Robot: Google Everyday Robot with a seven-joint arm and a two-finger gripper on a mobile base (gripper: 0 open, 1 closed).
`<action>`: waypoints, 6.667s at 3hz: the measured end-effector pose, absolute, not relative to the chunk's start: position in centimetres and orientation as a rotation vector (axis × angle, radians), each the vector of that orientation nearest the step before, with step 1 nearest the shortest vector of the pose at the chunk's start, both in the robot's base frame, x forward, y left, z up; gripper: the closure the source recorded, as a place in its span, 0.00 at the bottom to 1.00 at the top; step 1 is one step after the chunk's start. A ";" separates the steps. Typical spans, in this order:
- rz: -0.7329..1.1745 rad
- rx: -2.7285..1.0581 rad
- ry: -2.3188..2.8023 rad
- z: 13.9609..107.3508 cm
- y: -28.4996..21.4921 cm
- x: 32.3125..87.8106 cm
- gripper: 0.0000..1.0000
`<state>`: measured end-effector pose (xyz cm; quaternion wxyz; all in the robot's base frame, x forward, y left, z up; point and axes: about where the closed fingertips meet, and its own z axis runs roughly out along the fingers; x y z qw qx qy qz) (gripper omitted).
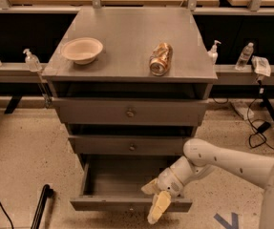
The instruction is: Close bottom drawer
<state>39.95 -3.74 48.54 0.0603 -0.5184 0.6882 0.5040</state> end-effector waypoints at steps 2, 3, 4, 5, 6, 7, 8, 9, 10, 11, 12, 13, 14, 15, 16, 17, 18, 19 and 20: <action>1.871 -1.098 2.217 36.1 -5.8 37.8 0.00; 2.026 -0.904 2.190 31.8 -6.4 37.2 0.00; 2.081 -0.863 2.164 30.6 -6.4 36.8 0.00; 2.072 -0.863 2.167 30.5 -6.4 36.8 0.00; 1.950 -0.861 2.206 29.2 -5.4 36.4 0.00; 1.819 -0.798 2.234 27.3 -5.0 36.3 0.00; 1.719 -0.771 2.271 25.7 -4.6 36.3 0.13; 1.639 -0.764 2.313 23.9 -3.9 36.7 0.39; 1.627 -0.825 2.315 23.3 -3.5 36.5 0.61; 1.646 -0.843 2.308 23.4 -3.3 36.2 0.84; 1.651 -0.845 2.307 23.4 -3.1 36.0 1.00; 1.650 -0.845 2.307 23.4 -3.1 36.0 1.00; 1.572 -0.878 2.280 23.0 -2.9 36.7 1.00; 1.319 -0.968 2.145 22.3 -2.2 39.0 1.00; 1.131 -1.096 2.063 21.6 -2.1 41.7 1.00; 1.112 -1.135 2.041 21.5 -1.8 41.8 1.00; 1.099 -1.186 2.057 20.6 -0.9 41.7 1.00; 0.950 -1.282 2.038 16.1 -2.5 42.5 1.00; 0.851 -1.318 2.032 12.4 -6.2 43.5 1.00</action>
Offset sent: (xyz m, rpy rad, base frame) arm -0.0397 -0.0391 -0.2226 0.1047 0.5733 -0.3833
